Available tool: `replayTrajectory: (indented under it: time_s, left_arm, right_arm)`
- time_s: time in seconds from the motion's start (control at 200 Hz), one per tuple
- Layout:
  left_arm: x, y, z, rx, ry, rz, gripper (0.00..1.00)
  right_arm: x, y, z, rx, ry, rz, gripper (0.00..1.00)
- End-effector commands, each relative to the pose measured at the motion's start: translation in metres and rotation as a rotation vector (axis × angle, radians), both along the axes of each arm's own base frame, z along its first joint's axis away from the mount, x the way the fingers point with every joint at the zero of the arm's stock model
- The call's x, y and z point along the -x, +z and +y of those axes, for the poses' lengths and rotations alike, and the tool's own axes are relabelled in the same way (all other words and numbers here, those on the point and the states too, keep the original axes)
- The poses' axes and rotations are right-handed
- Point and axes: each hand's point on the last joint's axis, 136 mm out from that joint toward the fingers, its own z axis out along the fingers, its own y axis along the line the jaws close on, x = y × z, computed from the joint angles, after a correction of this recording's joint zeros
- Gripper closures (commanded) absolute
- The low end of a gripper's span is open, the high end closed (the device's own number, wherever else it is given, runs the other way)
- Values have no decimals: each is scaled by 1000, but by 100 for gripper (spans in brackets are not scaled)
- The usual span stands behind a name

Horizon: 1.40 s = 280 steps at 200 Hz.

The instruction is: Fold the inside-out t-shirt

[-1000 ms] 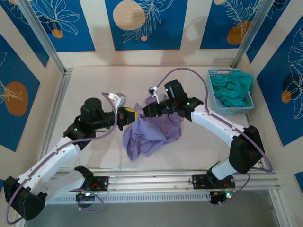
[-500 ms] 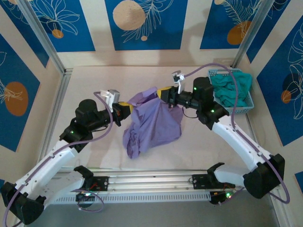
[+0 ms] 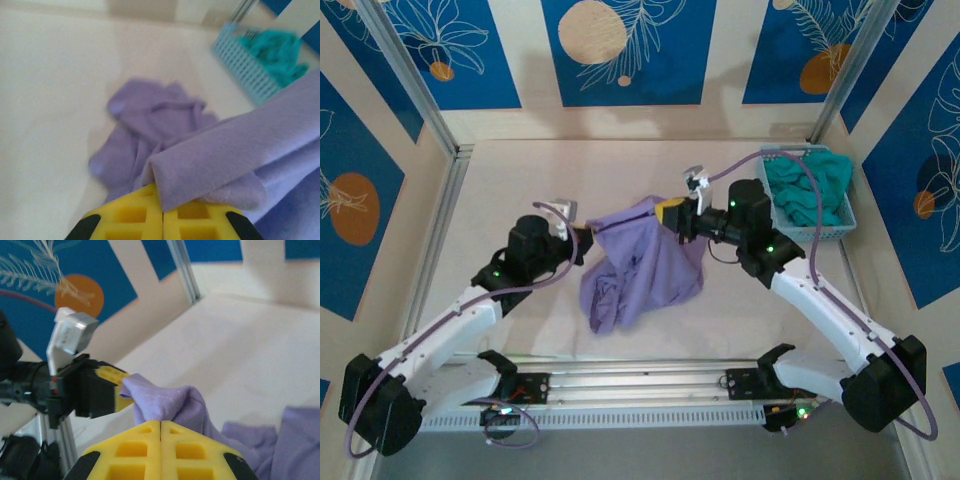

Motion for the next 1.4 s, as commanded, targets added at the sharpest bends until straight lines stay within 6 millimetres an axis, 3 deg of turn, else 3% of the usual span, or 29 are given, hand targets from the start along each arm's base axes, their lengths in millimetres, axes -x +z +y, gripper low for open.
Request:
replayTrajectory:
  time_s: [0.0, 0.19, 0.405, 0.565, 0.71, 0.815, 0.89, 0.96, 1.03, 1.125, 1.26, 1.395]
  left_arm:
    - [15, -44, 2, -28, -27, 139, 90]
    - [34, -60, -4, -31, -87, 172, 66]
    - [47, -27, -3, -89, -112, 33, 40]
    - [52, -6, -19, -107, -191, -35, 32]
    - [51, -3, -41, -152, -287, -44, 32]
    - [46, -9, -53, -155, -324, -27, 36]
    - [42, -13, -63, -151, -351, -12, 45]
    - [37, -14, -67, -152, -352, -2, 61]
    - [41, -6, -75, -110, -389, 6, 85]
    - [61, 16, -89, 10, -505, 26, 99]
    - [100, 44, -101, 187, -683, 67, 100]
    - [119, 60, -101, 276, -755, 76, 100]
  right_arm:
    - [17, -24, 10, 35, 56, 62, 100]
    - [27, -48, 26, 73, 82, 134, 100]
    - [30, -48, 35, 94, 107, 164, 100]
    - [29, -46, 39, 105, 126, 175, 100]
    - [31, -45, 38, 118, 137, 168, 100]
    - [33, -44, 37, 122, 142, 160, 100]
    - [35, -43, 37, 126, 152, 151, 100]
    - [36, -45, 34, 148, 152, 128, 100]
    - [30, -53, 23, 208, 97, 94, 100]
    - [21, -63, 8, 288, 5, 51, 100]
    - [21, -67, -1, 345, -36, -4, 100]
    - [31, -73, -6, 355, -23, -7, 100]
